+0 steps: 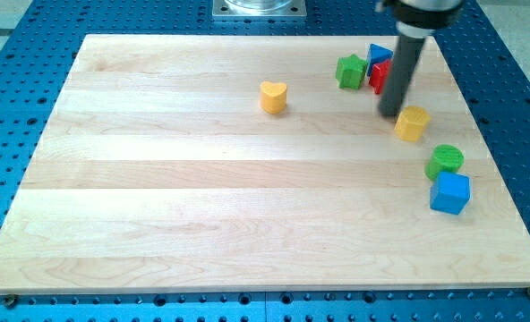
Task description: Separate green circle from the cube
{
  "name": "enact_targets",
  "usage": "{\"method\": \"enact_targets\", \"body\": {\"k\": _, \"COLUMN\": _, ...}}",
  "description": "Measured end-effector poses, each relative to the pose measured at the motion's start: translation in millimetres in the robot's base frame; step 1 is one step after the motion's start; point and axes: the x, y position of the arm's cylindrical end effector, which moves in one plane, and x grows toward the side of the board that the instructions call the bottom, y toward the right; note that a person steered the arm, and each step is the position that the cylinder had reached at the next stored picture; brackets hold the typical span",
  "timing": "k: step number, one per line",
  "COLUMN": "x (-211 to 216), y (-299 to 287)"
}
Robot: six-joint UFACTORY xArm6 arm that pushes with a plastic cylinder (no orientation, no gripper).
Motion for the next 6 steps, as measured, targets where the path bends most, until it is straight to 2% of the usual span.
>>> {"method": "enact_targets", "body": {"k": 1, "x": 11.3, "y": 84.2}}
{"method": "enact_targets", "body": {"k": 2, "x": 105.4, "y": 110.4}}
{"method": "enact_targets", "body": {"k": 3, "x": 141.0, "y": 65.9}}
{"method": "enact_targets", "body": {"k": 5, "x": 125.1, "y": 21.0}}
{"method": "enact_targets", "body": {"k": 6, "x": 122.5, "y": 38.3}}
